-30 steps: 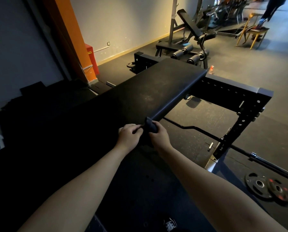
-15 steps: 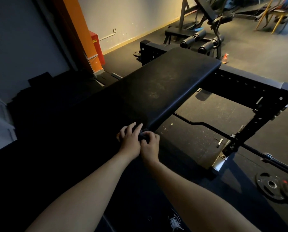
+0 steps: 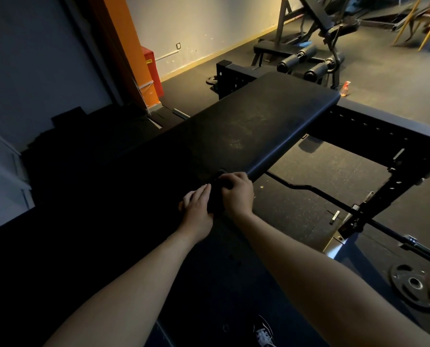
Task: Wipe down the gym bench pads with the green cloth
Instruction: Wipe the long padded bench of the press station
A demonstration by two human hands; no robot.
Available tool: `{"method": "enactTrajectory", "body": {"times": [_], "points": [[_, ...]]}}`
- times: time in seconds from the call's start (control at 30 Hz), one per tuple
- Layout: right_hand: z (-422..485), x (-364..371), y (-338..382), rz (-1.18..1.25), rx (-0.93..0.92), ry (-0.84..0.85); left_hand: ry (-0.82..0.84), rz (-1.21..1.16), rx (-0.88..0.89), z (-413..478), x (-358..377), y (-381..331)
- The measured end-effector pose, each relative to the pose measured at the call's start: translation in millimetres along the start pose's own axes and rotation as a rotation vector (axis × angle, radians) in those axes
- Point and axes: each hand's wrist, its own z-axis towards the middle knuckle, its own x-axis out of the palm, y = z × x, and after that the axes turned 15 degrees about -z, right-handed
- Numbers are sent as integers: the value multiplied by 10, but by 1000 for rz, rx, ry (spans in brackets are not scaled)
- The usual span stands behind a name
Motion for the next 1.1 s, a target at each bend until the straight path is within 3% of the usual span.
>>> {"method": "enactTrajectory", "body": {"times": [0.13, 0.27, 0.4, 0.6, 0.7, 0.8, 0.93, 1.1], "points": [[-271, 32, -29, -12, -203, 63, -24, -21, 6, -2, 11, -2], [-69, -86, -88, -295, -409, 56, -19, -30, 2, 21, 20, 19], [290, -208, -144, -405, -265, 8, -6, -4, -44, 18, 31, -43], [460, -271, -173, -381, -58, -27, 17, -65, -51, 18, 14, -22], [215, -162, -51, -356, -187, -17, -8, -146, -68, 14, 6, -3], [41, -117, 55, -335, -387, 94, -24, -175, -62, 11, 6, 16], [152, -192, 23, -481, -666, 194, -42, -131, -65, 22, 31, -3], [491, -400, -260, -496, -264, 49, 9, -115, -50, 19, 18, -51]]}}
